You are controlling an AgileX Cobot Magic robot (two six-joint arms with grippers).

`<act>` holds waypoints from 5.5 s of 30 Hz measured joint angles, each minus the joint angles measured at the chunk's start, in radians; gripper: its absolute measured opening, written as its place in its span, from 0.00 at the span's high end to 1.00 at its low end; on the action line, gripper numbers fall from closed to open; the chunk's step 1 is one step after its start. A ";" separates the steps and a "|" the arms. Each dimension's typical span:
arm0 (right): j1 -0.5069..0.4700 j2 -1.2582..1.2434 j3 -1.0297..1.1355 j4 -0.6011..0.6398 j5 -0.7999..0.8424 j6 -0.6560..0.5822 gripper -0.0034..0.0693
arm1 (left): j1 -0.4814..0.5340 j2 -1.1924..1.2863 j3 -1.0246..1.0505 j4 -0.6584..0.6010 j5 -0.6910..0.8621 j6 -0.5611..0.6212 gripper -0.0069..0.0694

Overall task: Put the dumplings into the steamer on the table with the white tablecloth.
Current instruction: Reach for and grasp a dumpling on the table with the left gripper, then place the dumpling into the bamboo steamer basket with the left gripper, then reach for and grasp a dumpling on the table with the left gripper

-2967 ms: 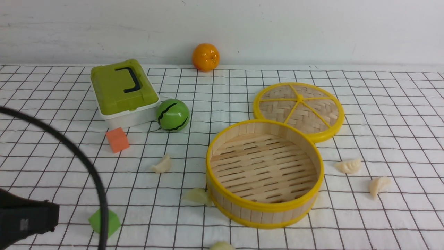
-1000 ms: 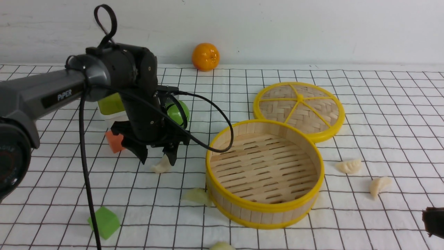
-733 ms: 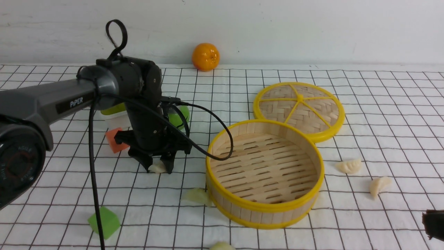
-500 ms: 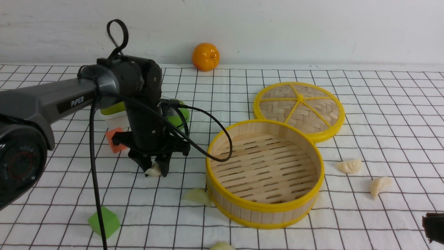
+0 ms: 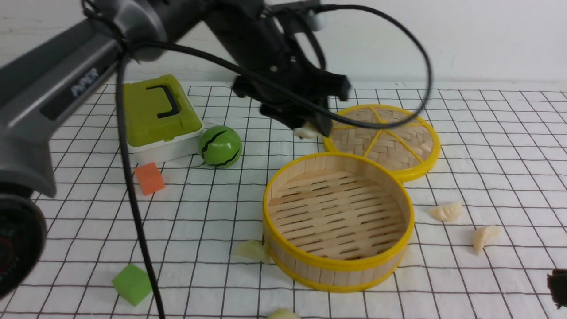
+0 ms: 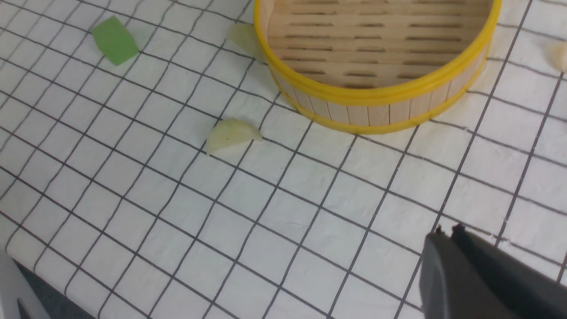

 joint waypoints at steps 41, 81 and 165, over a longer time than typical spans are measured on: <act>0.081 -0.070 -0.084 0.026 0.083 0.000 0.90 | -0.144 0.104 -0.086 0.364 -0.034 -0.241 0.18; 0.081 -0.070 -0.084 0.075 0.036 0.000 0.84 | 0.094 -0.369 0.997 0.210 -0.480 0.479 0.29; 0.081 -0.070 -0.084 0.075 0.067 -0.016 0.78 | 0.094 -0.112 0.858 -0.015 -0.324 -0.040 0.35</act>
